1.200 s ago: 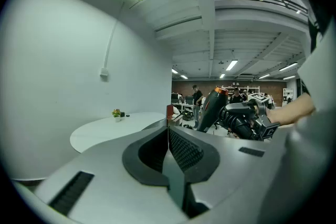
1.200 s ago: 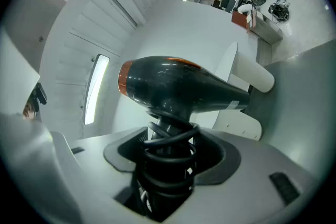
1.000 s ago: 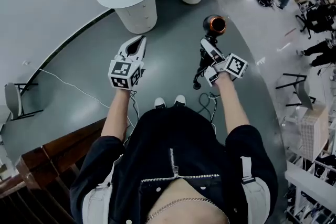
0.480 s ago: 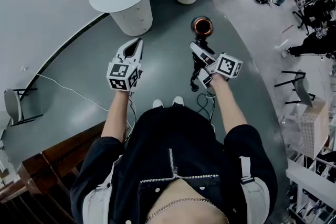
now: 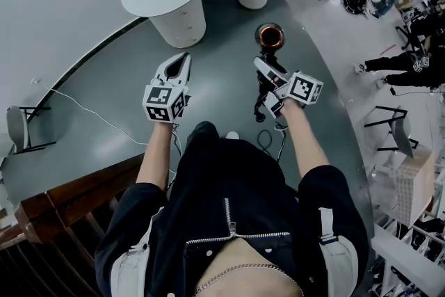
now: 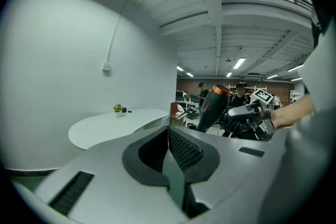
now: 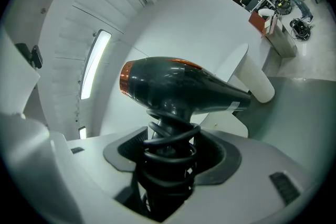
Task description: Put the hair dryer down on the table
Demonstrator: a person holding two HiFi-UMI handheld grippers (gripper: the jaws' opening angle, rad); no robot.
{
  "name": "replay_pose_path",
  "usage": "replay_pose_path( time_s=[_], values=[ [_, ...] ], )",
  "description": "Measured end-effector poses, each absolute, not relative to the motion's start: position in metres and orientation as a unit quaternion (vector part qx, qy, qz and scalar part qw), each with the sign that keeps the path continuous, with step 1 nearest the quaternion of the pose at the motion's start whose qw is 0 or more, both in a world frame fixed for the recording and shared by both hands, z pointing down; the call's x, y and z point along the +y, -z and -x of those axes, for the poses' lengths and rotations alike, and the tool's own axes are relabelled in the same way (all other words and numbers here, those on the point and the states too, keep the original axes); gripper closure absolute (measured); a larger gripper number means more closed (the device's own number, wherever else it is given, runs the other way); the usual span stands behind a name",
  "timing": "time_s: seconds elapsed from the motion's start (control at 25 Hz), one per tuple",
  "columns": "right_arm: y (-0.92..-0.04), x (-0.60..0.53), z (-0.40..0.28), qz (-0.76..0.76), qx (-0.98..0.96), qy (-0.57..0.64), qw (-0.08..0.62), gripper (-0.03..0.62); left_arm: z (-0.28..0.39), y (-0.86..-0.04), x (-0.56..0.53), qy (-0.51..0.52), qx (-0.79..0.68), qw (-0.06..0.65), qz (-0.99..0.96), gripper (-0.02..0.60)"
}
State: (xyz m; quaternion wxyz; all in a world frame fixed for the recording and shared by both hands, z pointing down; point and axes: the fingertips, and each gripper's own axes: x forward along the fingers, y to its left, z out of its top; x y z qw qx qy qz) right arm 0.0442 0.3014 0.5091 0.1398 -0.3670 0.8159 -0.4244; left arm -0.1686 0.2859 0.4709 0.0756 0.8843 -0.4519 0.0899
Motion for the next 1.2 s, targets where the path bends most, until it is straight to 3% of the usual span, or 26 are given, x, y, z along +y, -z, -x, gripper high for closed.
replay_pose_path(
  time_s=[0.48, 1.2],
  values=[
    [-0.522, 0.234, -0.064, 0.37, 0.816, 0.424, 0.132, 0.319, 0.147, -0.489, 0.216, -0.085, -0.447, 0.09, -0.886, 0.558],
    [-0.506, 0.026, -0.073, 0.406, 0.8, 0.417, 0.144, 0.319, 0.133, -0.48, -0.015, -0.092, -0.398, 0.085, -0.909, 0.558]
  ],
)
